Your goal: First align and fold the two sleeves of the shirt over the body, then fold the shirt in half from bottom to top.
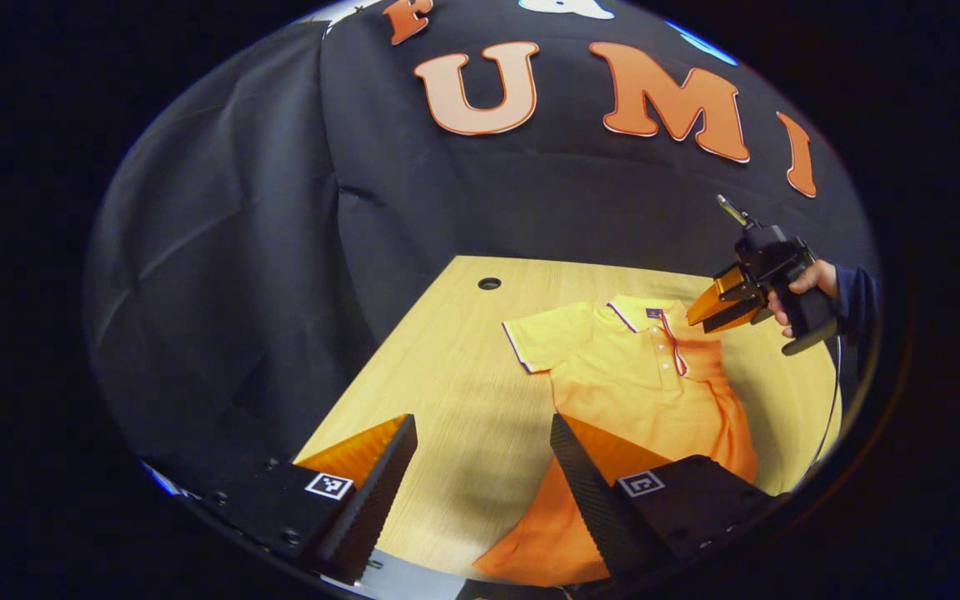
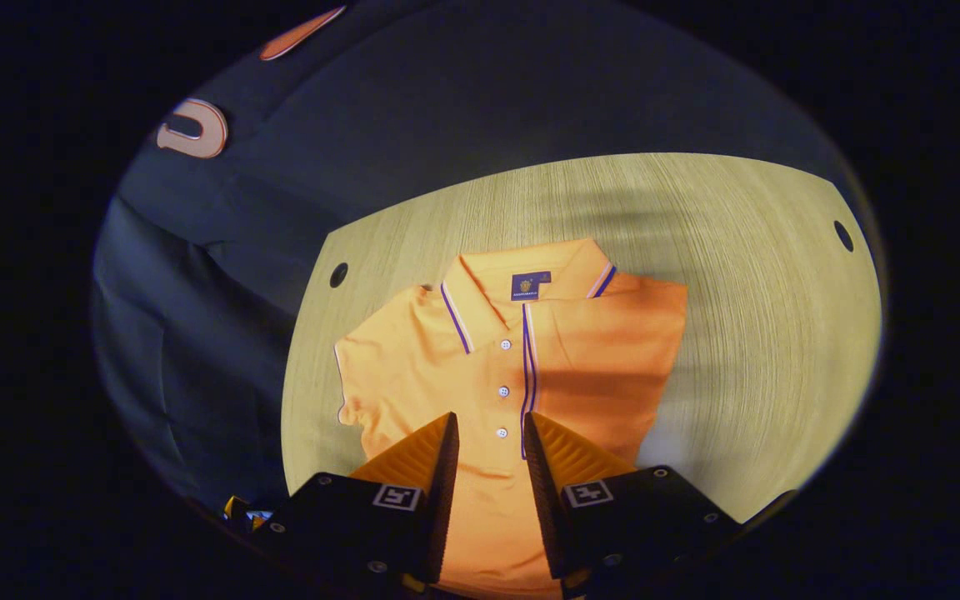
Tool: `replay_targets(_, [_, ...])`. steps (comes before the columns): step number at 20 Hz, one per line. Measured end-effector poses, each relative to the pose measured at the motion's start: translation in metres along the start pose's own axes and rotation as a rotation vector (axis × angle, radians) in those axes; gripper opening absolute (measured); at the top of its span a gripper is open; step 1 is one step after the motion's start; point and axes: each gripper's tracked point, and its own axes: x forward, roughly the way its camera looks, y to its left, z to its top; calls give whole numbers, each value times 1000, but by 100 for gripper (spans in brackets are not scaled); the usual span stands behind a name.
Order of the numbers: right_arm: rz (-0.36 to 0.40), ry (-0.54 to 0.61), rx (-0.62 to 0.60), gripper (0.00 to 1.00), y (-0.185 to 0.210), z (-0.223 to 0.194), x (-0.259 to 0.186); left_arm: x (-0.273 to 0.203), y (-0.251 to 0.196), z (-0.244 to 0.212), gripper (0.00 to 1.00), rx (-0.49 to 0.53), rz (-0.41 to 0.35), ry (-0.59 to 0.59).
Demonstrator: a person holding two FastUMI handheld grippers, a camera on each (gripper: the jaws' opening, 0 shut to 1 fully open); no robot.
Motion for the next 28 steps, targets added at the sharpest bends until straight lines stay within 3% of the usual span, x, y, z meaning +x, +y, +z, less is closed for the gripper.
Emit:
replay_targets(2, [44,-40,32,49,14,-2,-17,18,6,-1,99,-2,-25,46])
replay_targets(5, [-43,-57,29,53,1,-11,-31,62,3,-5,99,13,-101,161])
replay_targets(6, [-58,-64,42,61,0,-18,-39,75,0,-4,100,27,-128,190])
replay_targets(9, [-69,-77,56,70,-1,-40,-56,113,-15,-4,100,48,-198,276])
replay_targets(10, [-74,-78,73,80,-2,-48,-60,123,-18,-4,99,49,-219,310])
replay_targets(11, [-78,-80,105,70,-2,-59,-65,137,-19,-4,99,46,-235,342])
replay_targets(14, [-72,-111,213,73,0,-90,-74,166,-29,1,100,20,-282,425])
replay_targets(19, [-157,-160,289,73,-14,-129,-93,198,-51,18,98,-56,-355,552])
replay_targets(22, [-203,-180,328,76,-21,-148,-107,222,-55,25,98,6,-353,613])
replay_targets(28, [-226,-193,408,81,-23,-191,-133,272,-74,16,97,136,-318,707])
